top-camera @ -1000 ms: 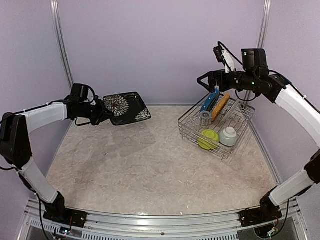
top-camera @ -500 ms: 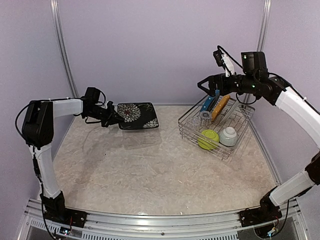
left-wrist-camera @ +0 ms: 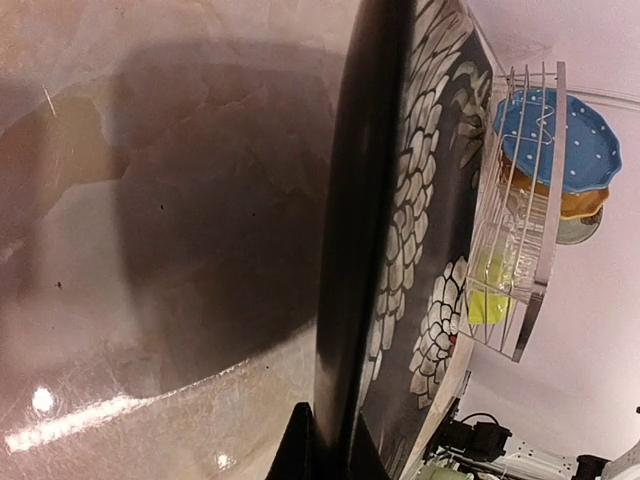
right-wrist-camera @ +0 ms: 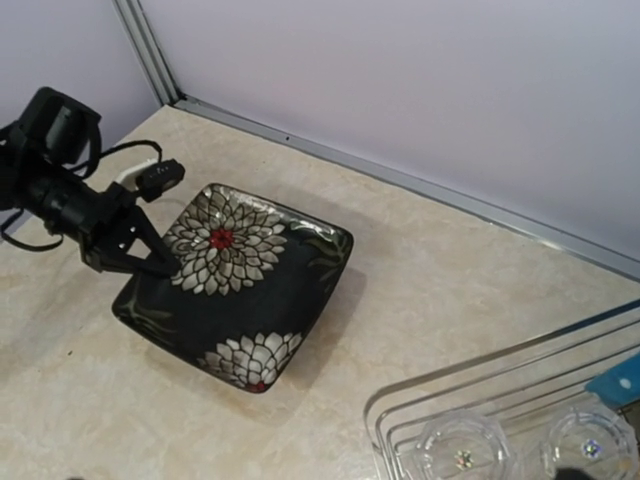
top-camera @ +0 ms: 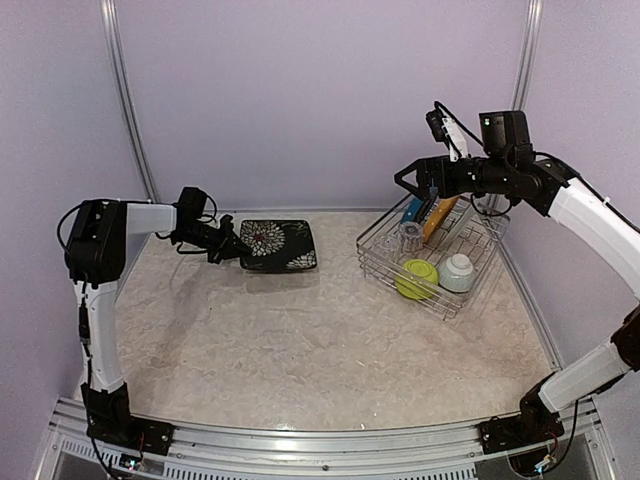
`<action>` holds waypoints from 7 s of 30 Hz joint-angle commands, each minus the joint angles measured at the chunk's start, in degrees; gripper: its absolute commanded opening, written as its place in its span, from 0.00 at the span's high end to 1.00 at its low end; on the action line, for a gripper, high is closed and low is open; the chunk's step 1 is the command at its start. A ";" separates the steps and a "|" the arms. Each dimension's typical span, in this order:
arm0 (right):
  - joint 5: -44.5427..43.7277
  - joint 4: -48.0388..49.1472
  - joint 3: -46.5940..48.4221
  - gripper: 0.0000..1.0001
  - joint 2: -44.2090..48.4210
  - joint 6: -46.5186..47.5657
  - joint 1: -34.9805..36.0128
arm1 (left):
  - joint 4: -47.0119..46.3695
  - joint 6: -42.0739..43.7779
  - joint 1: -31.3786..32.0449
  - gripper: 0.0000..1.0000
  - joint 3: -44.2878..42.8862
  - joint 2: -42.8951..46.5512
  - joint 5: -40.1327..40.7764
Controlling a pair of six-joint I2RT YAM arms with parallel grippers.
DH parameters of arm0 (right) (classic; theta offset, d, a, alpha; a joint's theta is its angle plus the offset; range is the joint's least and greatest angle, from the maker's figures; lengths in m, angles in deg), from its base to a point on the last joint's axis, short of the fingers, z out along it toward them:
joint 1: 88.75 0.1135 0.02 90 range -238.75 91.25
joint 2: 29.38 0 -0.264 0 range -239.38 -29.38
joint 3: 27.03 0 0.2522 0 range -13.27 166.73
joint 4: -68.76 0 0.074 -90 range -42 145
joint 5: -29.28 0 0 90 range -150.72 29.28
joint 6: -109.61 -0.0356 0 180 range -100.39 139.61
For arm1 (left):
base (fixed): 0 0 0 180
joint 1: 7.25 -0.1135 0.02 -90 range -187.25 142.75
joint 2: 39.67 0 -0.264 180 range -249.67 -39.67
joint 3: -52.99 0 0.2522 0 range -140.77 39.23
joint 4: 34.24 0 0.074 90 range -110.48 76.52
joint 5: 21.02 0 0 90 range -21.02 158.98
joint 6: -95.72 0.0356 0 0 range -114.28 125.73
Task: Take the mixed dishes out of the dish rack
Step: Place the plate at the center of the board, then grab the plate from the dish rack.
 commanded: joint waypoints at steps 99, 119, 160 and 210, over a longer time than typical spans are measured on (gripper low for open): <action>-32.88 0.65 -0.90 0.01 1.83 -8.14 -1.97 | 8.39 3.13 0.25 0.01 -17.75 11.22 29.68; -24.90 -14.75 7.49 0.09 -11.44 -31.15 -18.85 | 3.88 1.28 -4.80 0.01 -3.21 32.86 34.62; -10.79 -3.16 8.43 0.35 -31.16 -40.40 -25.39 | 0.74 -1.11 -4.71 0.08 1.39 35.46 32.92; -15.88 -9.68 21.40 0.88 -26.79 -33.60 -24.77 | -1.33 0.15 -1.52 0.10 1.95 32.95 33.22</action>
